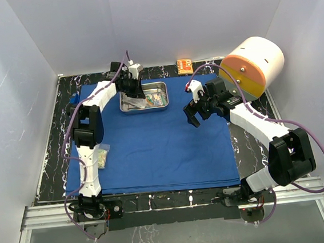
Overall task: Open and lay out the surgical kit
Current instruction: Pick up the medical item from the container.
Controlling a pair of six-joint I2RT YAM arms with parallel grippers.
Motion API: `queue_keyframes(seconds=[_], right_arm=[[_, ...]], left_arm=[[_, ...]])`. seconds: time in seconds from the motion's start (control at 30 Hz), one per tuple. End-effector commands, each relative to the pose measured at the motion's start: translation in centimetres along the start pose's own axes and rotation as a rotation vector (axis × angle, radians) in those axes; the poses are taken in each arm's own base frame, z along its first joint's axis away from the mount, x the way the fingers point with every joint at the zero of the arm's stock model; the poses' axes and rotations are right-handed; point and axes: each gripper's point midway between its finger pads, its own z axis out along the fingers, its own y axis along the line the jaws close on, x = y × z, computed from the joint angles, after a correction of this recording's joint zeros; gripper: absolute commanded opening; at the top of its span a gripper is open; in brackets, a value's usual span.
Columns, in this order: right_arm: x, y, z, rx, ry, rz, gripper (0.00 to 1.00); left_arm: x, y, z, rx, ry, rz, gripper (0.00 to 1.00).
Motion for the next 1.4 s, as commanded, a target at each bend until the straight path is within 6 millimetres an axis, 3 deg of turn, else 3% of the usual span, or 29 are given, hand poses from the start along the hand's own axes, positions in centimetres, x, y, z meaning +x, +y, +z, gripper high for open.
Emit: queue_keyframes(seconds=[0.0, 0.3, 0.5, 0.77, 0.97, 1.23, 1.37], right_arm=[[-2.4, -1.2, -1.3, 0.061, -0.077, -0.035, 0.98], [-5.7, -1.7, -2.5, 0.073, -0.156, -0.085, 0.98], [-9.7, -0.7, -3.3, -0.012, -0.24, -0.127, 0.97], [-13.8, 2.3, -3.0, -0.19, -0.342, -0.174, 0.94], [-16.2, 5.5, -2.2, -0.35, -0.406, -0.185, 0.96], [-17.3, 9.4, -0.1, -0.456, -0.41, -0.201, 0.97], [-16.9, 11.6, 0.1, -0.559, -0.401, -0.208, 0.87]], left_arm=[[-5.9, -4.4, -5.7, 0.048, -0.16, 0.223, 0.0], [-7.4, -8.2, -10.9, 0.094, -0.218, 0.435, 0.0], [-7.6, -10.6, -15.0, 0.079, -0.264, 0.611, 0.0], [-4.2, -14.2, -19.0, 0.151, -0.249, 0.767, 0.0], [-1.4, -16.8, -20.8, 0.233, -0.24, 0.8, 0.0], [0.9, -18.9, -21.3, 0.294, -0.183, 0.843, 0.0], [1.3, -19.4, -20.9, 0.305, -0.174, 0.841, 0.0]])
